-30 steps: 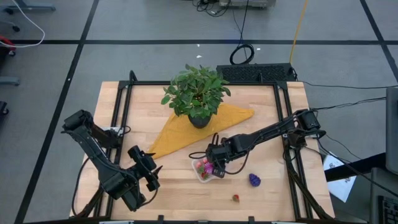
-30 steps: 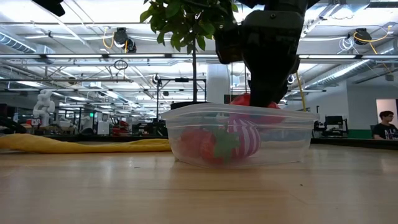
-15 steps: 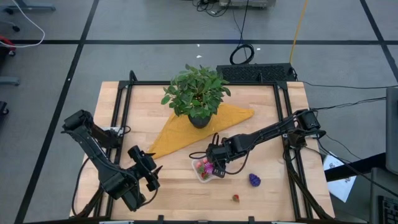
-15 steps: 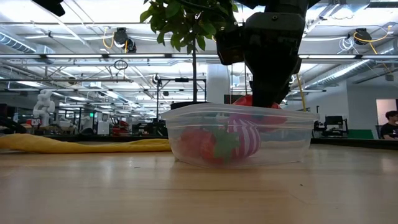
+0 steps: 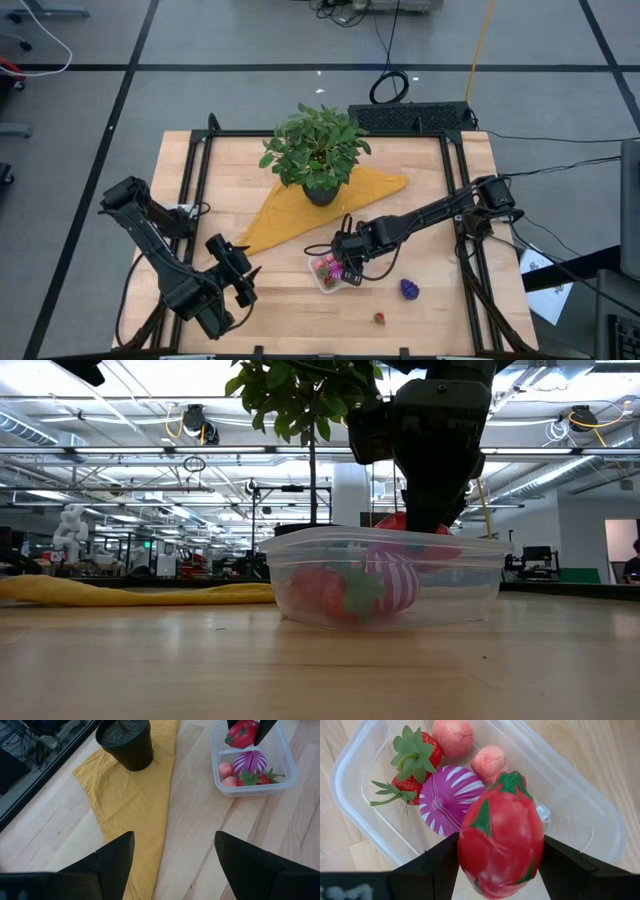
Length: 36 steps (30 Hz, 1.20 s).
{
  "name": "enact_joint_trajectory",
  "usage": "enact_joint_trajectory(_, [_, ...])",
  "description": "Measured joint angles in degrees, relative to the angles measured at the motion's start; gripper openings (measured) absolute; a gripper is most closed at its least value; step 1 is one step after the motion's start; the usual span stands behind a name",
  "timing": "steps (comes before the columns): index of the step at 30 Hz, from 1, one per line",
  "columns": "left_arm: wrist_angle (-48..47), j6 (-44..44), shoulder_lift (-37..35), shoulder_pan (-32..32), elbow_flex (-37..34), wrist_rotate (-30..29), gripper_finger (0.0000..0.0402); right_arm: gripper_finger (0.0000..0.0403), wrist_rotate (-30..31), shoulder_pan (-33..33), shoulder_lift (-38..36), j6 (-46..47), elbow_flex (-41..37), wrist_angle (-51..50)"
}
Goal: Pick and placing Produce into tupperware
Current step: Put the dragon fruit into the transparent bin
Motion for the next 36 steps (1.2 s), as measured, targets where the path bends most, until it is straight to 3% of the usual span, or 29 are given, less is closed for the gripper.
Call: enact_joint_trajectory(36, [0.0,0.0,0.0,0.0,0.0,-0.1,0.0278,0.0229,-1.4,0.0,0.0,-1.2,0.0,1.3])
